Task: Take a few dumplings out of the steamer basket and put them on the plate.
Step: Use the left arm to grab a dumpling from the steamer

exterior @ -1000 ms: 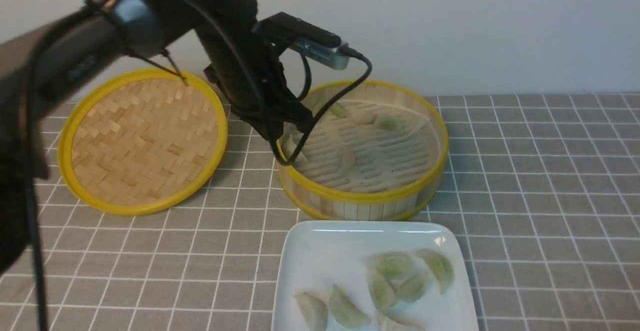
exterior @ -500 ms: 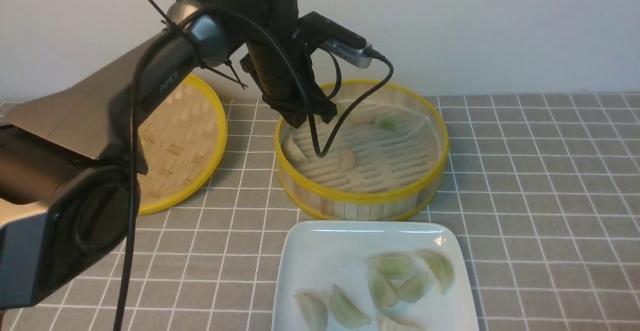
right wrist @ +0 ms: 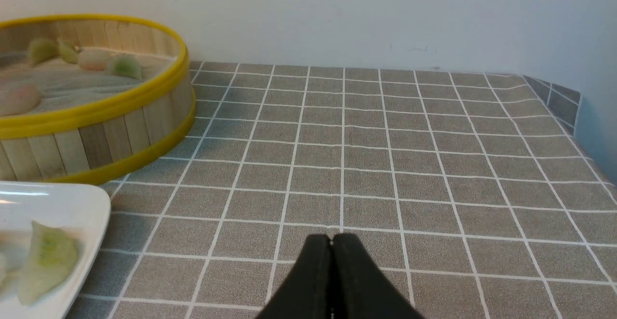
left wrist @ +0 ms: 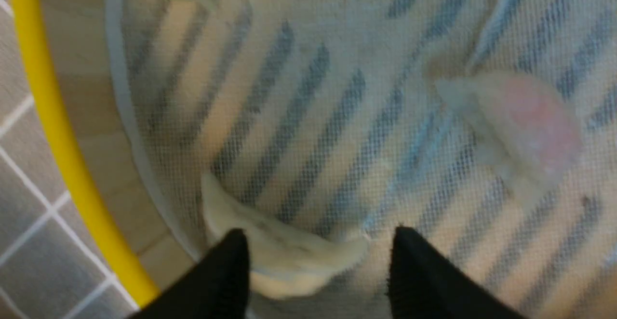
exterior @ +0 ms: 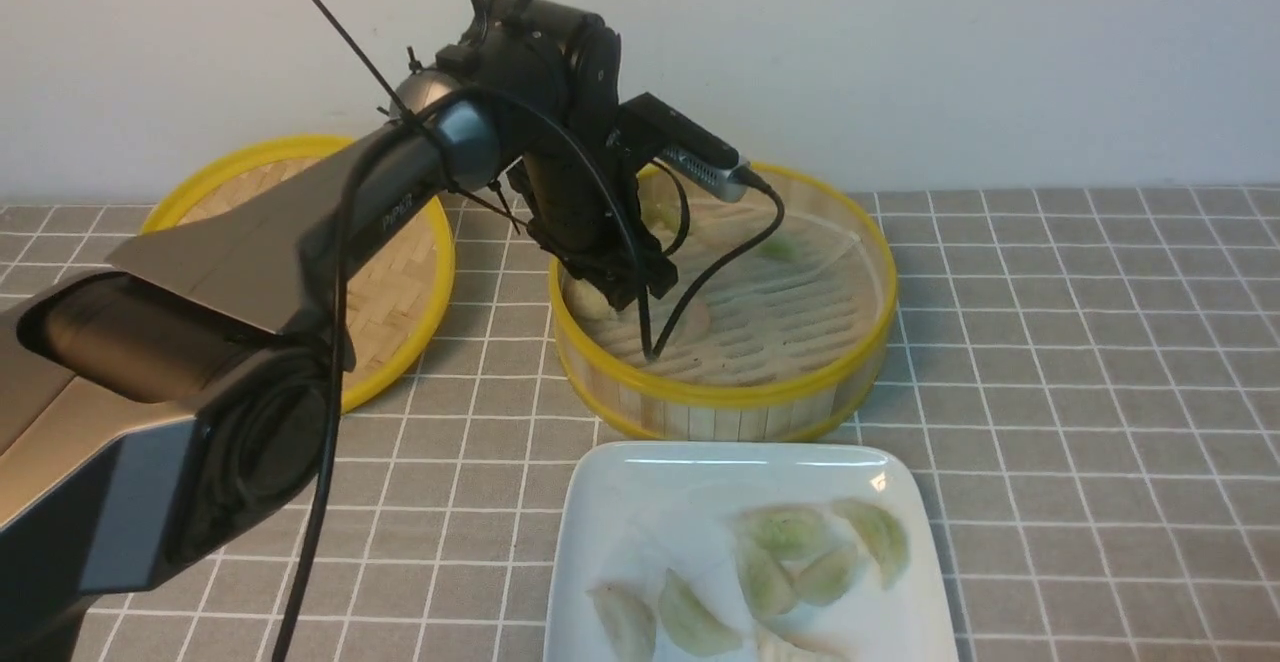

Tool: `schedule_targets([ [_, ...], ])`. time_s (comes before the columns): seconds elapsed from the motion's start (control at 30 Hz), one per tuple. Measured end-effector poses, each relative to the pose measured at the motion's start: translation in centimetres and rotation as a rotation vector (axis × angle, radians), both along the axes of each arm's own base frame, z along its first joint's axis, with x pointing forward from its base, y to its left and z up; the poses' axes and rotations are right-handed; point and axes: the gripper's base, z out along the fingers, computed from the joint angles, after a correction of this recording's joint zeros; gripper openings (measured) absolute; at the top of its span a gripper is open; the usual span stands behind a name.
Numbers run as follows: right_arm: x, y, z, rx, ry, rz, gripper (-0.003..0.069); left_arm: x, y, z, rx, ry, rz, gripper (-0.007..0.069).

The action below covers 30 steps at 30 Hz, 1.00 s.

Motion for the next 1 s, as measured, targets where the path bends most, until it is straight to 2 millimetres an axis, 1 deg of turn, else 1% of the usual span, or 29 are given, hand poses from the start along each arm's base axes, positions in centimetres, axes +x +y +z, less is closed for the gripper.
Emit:
schedule_targets([
  [0.03, 0.0, 0.0, 0.0, 0.000, 0.000, 0.000, -0.0013, 0.2, 0.0, -0.4, 0.011, -0.009, -0.004, 0.0424],
  [0.13, 0.0, 0.0, 0.0, 0.000, 0.000, 0.000, -0.0013, 0.3, -0.1, -0.5, 0.018, -0.019, -0.008, 0.0461],
  [0.37, 0.0, 0.0, 0.0, 0.000, 0.000, 0.000, -0.0013, 0.2, -0.4, -0.8, 0.062, -0.037, -0.028, 0.0468],
  [0.47, 0.0, 0.0, 0.0, 0.000, 0.000, 0.000, -0.0013, 0.1, -0.5, -0.9, 0.070, -0.032, -0.030, 0.0451],
  [0.57, 0.0, 0.0, 0.0, 0.000, 0.000, 0.000, -0.0013, -0.1, -0.9, -0.8, 0.081, -0.032, -0.041, 0.0340],
  [0.6, 0.0, 0.0, 0.0, 0.000, 0.000, 0.000, -0.0013, -0.1, -0.9, -0.8, 0.081, -0.032, -0.043, 0.0332],
  [0.63, 0.0, 0.0, 0.0, 0.000, 0.000, 0.000, -0.0013, -0.2, -1.3, -0.7, 0.079, -0.041, -0.050, 0.0251],
  [0.7, 0.0, 0.0, 0.0, 0.000, 0.000, 0.000, -0.0013, -0.6, -2.0, -0.4, 0.062, -0.039, -0.061, 0.0127],
  [0.77, 0.0, 0.0, 0.0, 0.000, 0.000, 0.000, -0.0013, -0.9, -3.1, 0.0, 0.041, -0.047, -0.078, 0.0047],
  [0.83, 0.0, 0.0, 0.0, 0.000, 0.000, 0.000, -0.0013, -1.7, -4.5, 0.8, 0.018, -0.035, -0.100, 0.0008],
  [0.9, 0.0, 0.0, 0.0, 0.000, 0.000, 0.000, -0.0013, -2.2, -5.4, 1.7, 0.002, -0.035, -0.116, -0.0003],
  [1.0, 0.0, 0.0, 0.0, 0.000, 0.000, 0.000, -0.0013, -2.4, -5.8, 2.8, -0.008, -0.050, -0.124, -0.0005],
])
